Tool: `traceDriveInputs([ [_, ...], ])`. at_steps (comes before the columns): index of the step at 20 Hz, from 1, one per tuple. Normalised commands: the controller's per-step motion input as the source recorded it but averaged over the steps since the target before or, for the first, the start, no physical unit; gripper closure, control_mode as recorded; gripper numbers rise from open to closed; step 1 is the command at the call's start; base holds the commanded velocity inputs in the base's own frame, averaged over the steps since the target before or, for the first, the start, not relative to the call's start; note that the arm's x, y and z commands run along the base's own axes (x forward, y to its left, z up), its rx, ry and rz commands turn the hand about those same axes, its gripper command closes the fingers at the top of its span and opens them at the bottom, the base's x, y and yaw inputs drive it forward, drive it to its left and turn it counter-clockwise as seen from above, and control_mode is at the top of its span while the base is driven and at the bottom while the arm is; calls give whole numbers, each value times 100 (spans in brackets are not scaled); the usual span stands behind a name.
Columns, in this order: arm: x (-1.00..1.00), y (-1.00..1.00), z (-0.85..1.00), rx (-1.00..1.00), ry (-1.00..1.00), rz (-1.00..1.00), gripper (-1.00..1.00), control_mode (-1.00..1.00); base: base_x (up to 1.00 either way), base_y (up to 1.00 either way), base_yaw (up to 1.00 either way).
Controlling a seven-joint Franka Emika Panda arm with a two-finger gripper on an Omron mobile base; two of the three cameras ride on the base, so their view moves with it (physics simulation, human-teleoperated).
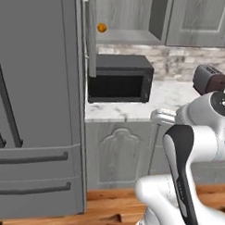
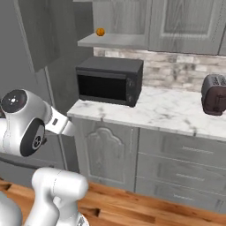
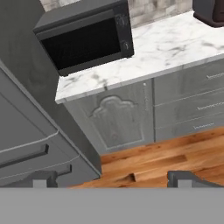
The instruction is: Pick the oranges from the cabinet and place them in one bowl. Pick the avocado from the sink and place it in the other bowl.
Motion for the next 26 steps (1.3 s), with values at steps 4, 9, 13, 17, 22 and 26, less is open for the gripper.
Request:
traceDriveInputs([
  [4,0,0,0,0,0,0,-100,100,46,-31,8],
  [9,0,0,0,0,0,0,-100,100,47,-33,5],
  [13,0,0,0,0,0,0,-100,100,50,-32,1],
  [17,0,0,0,0,0,0,-100,100,50,-31,2],
  [22,0,0,0,0,0,0,-100,100,48,-32,2],
  [26,0,0,0,0,0,0,-100,100,46,-29,0],
])
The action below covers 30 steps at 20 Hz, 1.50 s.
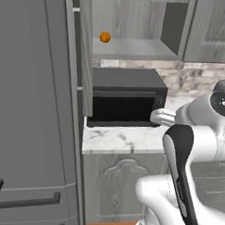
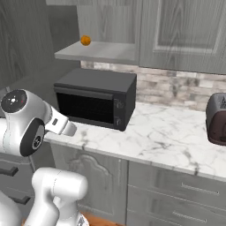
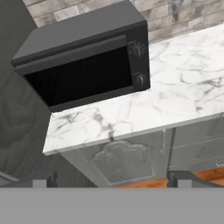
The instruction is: Pick the oranges from the cabinet and place them in one bowl. Pick the avocado from the sink and place it in the other bowl.
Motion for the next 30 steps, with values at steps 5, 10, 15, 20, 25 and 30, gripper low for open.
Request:
traceDriveInputs([
  [5,0,0,0,0,0,0,-100,100,41,-25,0],
  [10,0,0,0,0,0,0,-100,100,29,-17,0],
  [15,0,0,0,0,0,0,-100,100,36,-13,0],
  [20,0,0,0,0,0,0,-100,100,38,-12,0],
  [25,0,0,0,0,0,0,-100,100,28,-11,0],
  [30,0,0,0,0,0,0,-100,100,27,-11,0],
])
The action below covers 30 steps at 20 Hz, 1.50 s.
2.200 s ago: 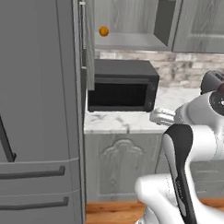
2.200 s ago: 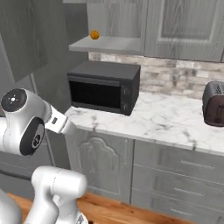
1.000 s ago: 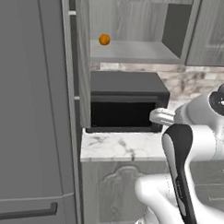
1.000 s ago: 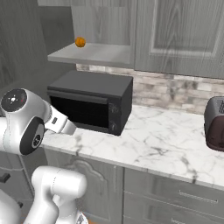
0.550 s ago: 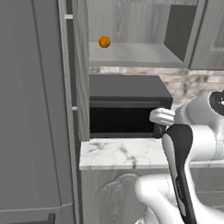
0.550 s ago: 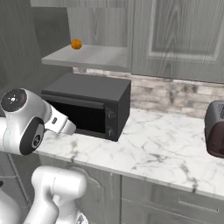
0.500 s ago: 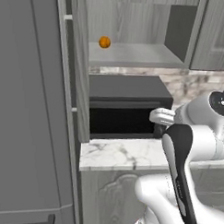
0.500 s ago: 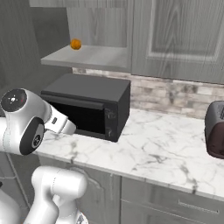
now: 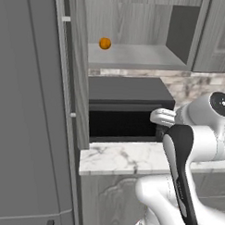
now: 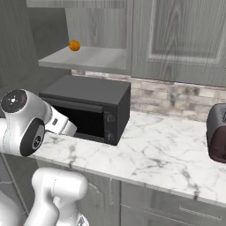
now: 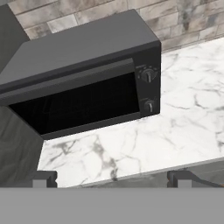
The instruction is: Pick the oranges from the cabinet and place them in one bowl. Pick the avocado from the sink and place it in the other bowl.
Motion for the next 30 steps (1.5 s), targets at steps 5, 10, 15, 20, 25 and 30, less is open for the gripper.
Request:
traceDriveInputs([
  [5,0,0,0,0,0,0,-100,100,29,-5,0],
  [10,0,0,0,0,0,0,-100,100,17,-2,0],
  [15,0,0,0,0,0,0,-100,100,0,-1,0],
  [20,0,0,0,0,0,0,-100,100,0,0,0],
  [25,0,0,0,0,0,0,-100,100,0,0,0],
  [30,-4,0,1,0,-3,0,-100,-100,0,0,0],
])
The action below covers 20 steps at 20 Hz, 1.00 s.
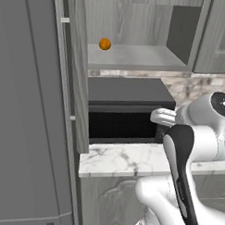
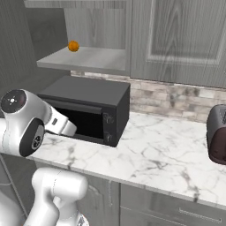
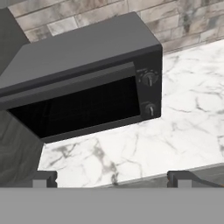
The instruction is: Pick the oranges from the cabinet and place them in one bowl. Pick the avocado from the sink and place it in the other bowl.
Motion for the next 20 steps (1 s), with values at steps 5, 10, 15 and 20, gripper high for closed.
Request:
traceDriveInputs([
  [5,-14,0,20,0,-13,3,-100,-100,0,0,0],
  [10,-14,0,33,0,-5,10,-100,-100,0,0,0],
  [15,-6,0,36,0,-3,9,-100,-100,0,0,0],
  [20,-2,0,35,0,0,6,-100,-100,0,0,0],
])
